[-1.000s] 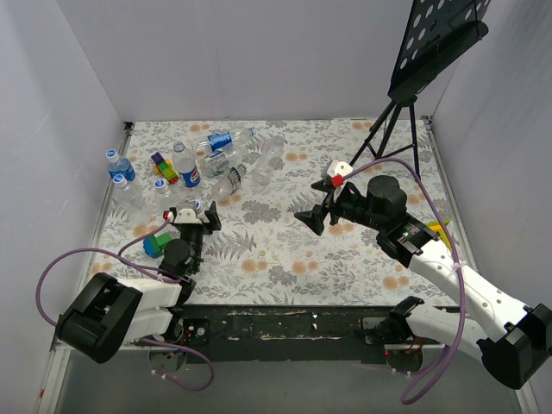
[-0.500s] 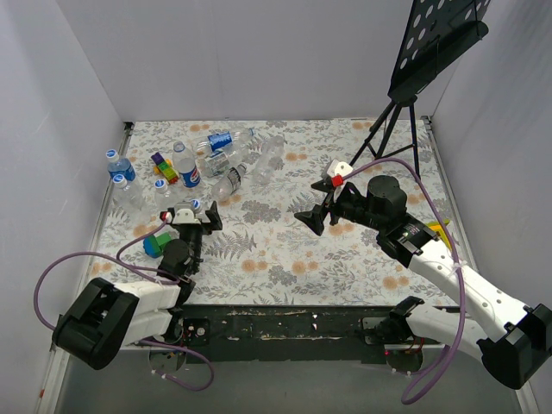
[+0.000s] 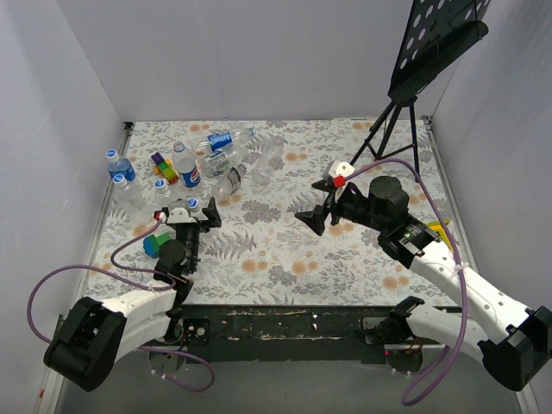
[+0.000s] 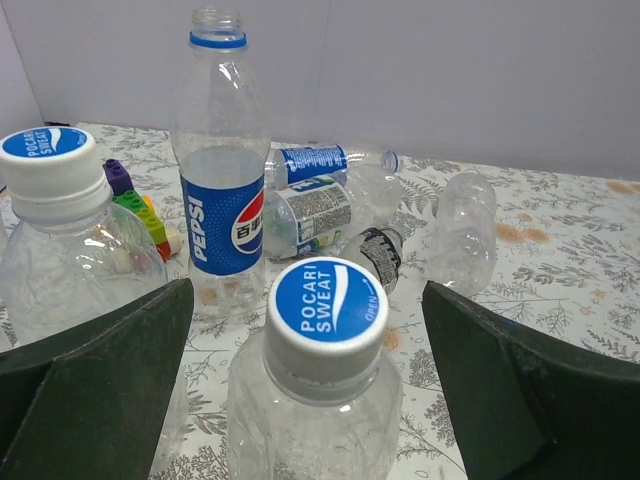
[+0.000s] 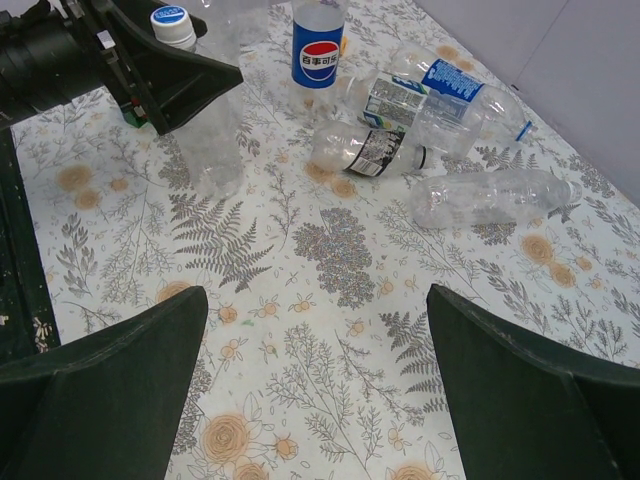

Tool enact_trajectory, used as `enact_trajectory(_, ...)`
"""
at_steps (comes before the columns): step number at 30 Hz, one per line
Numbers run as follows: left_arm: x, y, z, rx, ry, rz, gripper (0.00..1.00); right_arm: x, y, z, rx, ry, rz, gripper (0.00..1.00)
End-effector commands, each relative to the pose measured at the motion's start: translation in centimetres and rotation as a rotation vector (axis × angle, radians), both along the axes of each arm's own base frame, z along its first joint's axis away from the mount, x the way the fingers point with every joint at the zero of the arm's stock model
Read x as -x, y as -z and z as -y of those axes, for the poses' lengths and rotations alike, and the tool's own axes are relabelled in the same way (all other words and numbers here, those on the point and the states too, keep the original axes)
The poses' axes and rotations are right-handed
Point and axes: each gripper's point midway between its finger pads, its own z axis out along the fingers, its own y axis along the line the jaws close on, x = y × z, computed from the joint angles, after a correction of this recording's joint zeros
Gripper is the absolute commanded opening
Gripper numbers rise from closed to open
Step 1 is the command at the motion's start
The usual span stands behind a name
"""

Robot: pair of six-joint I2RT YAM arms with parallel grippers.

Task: Screw on the bottle caps
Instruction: Place the plastic bottle at the center of the board.

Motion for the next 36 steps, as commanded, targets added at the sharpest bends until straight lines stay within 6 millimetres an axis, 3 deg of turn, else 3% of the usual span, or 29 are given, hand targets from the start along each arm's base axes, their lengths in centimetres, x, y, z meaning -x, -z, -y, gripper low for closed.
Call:
enact_trajectory(1,-0.3,-1.4,0.0,0.019,-0.011,0.008,0.98,-0.1,-1.9,0.1,-0.036,-0.003,0.065,0.98)
enact_trajectory(16,-0.4,-5.5,0.5,0.043,0.014,0.045,0.98,-0.2,-1.9,0.2,-0.035,0.004,0.059,0.98)
enact_trajectory(21,-0.1,-9.2,0.8,0.058,0.039,0.08,0.98,-0.4,-2.1,0.3,-0.044,0.025,0.053,0.98)
enact_trajectory(25,0.3,-13.4,0.9,0.074,0.056,0.091,0.98,-1.0,-2.2,0.5,-0.062,0.07,0.028,0.98)
enact_trajectory(32,2.4,-20.1,0.6,0.195,0.089,0.014,0.98,-3.4,-1.0,1.0,-0.147,0.246,-0.156,0.98)
enact_trajectory(36,4.7,-21.3,-0.6,0.226,0.072,-0.084,0.98,-5.1,0.6,0.3,-0.147,0.319,-0.295,0.95)
